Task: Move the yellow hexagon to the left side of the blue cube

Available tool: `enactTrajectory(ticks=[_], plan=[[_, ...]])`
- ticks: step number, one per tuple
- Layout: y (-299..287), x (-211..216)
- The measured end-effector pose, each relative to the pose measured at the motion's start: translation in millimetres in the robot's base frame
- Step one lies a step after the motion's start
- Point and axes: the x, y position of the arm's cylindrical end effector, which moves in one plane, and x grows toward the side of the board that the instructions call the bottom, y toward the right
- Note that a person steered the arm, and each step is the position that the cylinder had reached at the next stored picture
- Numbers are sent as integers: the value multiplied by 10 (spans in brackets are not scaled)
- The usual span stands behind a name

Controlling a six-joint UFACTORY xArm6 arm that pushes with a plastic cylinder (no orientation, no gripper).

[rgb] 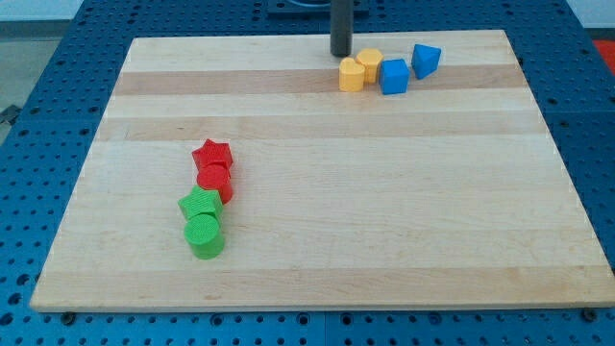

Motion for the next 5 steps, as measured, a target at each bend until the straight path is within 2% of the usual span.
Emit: enactTrajectory(ticks=[1, 2, 5], plan=[[504, -53], [614, 55], [-57, 515]])
